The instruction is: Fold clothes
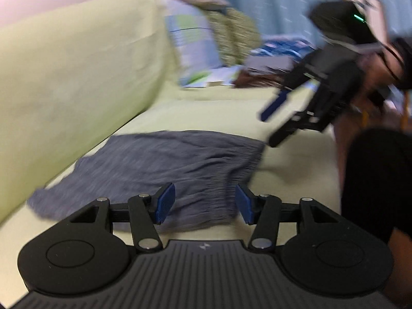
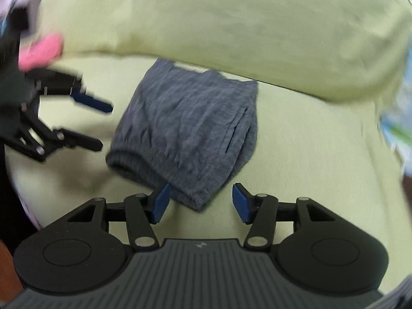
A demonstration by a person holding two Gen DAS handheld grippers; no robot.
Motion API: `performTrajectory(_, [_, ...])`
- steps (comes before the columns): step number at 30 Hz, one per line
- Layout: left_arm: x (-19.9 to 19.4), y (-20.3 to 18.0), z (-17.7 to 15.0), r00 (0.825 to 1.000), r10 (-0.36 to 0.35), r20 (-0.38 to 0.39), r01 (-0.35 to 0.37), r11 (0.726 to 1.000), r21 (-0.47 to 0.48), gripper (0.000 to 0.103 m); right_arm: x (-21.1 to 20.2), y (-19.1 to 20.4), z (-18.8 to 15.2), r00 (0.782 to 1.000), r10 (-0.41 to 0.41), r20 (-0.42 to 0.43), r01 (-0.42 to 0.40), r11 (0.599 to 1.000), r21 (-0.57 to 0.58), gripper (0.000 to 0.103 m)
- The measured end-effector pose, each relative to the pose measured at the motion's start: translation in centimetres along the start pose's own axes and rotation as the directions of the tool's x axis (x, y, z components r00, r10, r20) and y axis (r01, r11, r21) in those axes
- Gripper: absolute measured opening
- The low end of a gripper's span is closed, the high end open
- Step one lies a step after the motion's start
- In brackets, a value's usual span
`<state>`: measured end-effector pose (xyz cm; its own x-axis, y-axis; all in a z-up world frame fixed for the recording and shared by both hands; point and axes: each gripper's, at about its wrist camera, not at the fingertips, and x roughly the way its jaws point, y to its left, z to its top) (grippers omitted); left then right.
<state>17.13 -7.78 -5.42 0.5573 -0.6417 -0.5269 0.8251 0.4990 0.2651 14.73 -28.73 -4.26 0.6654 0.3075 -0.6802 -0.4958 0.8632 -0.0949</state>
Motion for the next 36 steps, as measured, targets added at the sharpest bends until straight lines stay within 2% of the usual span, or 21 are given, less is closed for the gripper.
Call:
performTrajectory(4, [1.0, -1.8, -0.4, 1.0, 0.008, -0.03, -0.003, 0.986, 0.166, 0.056, 0.7, 0.9, -0.6, 1.0, -0.009, -0.022, 0.007, 0.993, -0.117, 0.05])
performTrajectory(6, [1.4, -2.4, -0.7, 0.999, 0.03, -0.038, -0.018, 0.961, 0.277, 0.056, 0.9, 1.6, -0.9, 0.999, -0.033, -0.014, 0.029, 0.975, -0.22, 0.05])
performTrajectory(8, [1.6, -2.7, -1.1, 0.998, 0.053, -0.042, -0.033, 0.923, 0.383, 0.056, 1.2, 2.3, -1.4, 0.998, -0.059, -0.005, 0.054, 0.943, -0.329, 0.051])
performTrajectory(10, [1.9, -2.9, -1.5, 0.997, 0.059, -0.054, -0.03, 0.901, 0.433, 0.057, 1.7, 3.2, -2.2, 0.995, -0.101, 0.009, 0.092, 0.864, -0.495, 0.051])
performTrajectory(11, [2.1, -3.0, -1.7, 0.997, 0.06, -0.058, -0.027, 0.887, 0.461, 0.058, 1.8, 3.4, -2.3, 0.994, -0.106, 0.011, 0.096, 0.848, -0.522, 0.052])
performTrajectory(13, [2.4, -3.5, -2.2, 0.996, 0.071, -0.053, -0.035, 0.864, 0.502, 0.059, 2.6, 3.9, -3.2, 0.99, -0.134, 0.031, 0.121, 0.743, -0.658, 0.052])
performTrajectory(14, [2.7, -3.8, -2.4, 0.995, 0.083, -0.051, -0.045, 0.855, 0.516, 0.06, 2.7, 4.0, -3.3, 0.989, -0.139, 0.042, 0.13, 0.717, -0.685, 0.055])
performTrajectory(16, [2.8, -4.2, -2.6, 0.994, 0.097, -0.047, -0.058, 0.848, 0.526, 0.06, 3.0, 4.2, -3.8, 0.986, -0.144, 0.08, 0.154, 0.628, -0.763, 0.064])
performTrajectory(17, [2.9, -4.5, -2.6, 0.993, 0.11, -0.043, -0.071, 0.846, 0.528, 0.061, 3.0, 4.3, -3.9, 0.986, -0.143, 0.087, 0.157, 0.604, -0.781, 0.065])
performTrajectory(19, [2.7, -4.8, -2.6, 0.989, 0.14, -0.038, -0.099, 0.842, 0.531, 0.061, 3.1, 4.4, -4.0, 0.987, -0.131, 0.094, 0.15, 0.531, -0.834, 0.065])
performTrajectory(21, [2.6, -4.7, -2.9, 0.985, 0.17, -0.041, -0.122, 0.837, 0.534, 0.06, 3.0, 4.2, -4.1, 0.988, -0.128, 0.089, 0.141, 0.493, -0.858, 0.065])
performTrajectory(25, [2.9, -4.3, -3.0, 0.983, 0.178, -0.037, -0.133, 0.846, 0.516, 0.06, 3.1, 3.8, -4.3, 0.99, -0.097, 0.098, 0.132, 0.48, -0.867, 0.064])
performTrajectory(27, [3.1, -4.3, -2.9, 0.984, 0.178, -0.029, -0.134, 0.83, 0.542, 0.059, 3.3, 4.0, -4.3, 0.99, -0.086, 0.113, 0.14, 0.473, -0.87, 0.064])
performTrajectory(30, [3.3, -4.9, -3.0, 0.984, 0.181, -0.007, -0.14, 0.786, 0.603, 0.059, 3.6, 4.3, -4.2, 0.988, -0.069, 0.135, 0.152, 0.471, -0.869, 0.064])
performTrajectory(36, [3.9, -5.3, -2.9, 0.982, 0.189, 0.023, -0.165, 0.78, 0.603, 0.057, 4.7, 4.7, -4.3, 0.979, -0.031, 0.199, 0.19, 0.47, -0.862, 0.064])
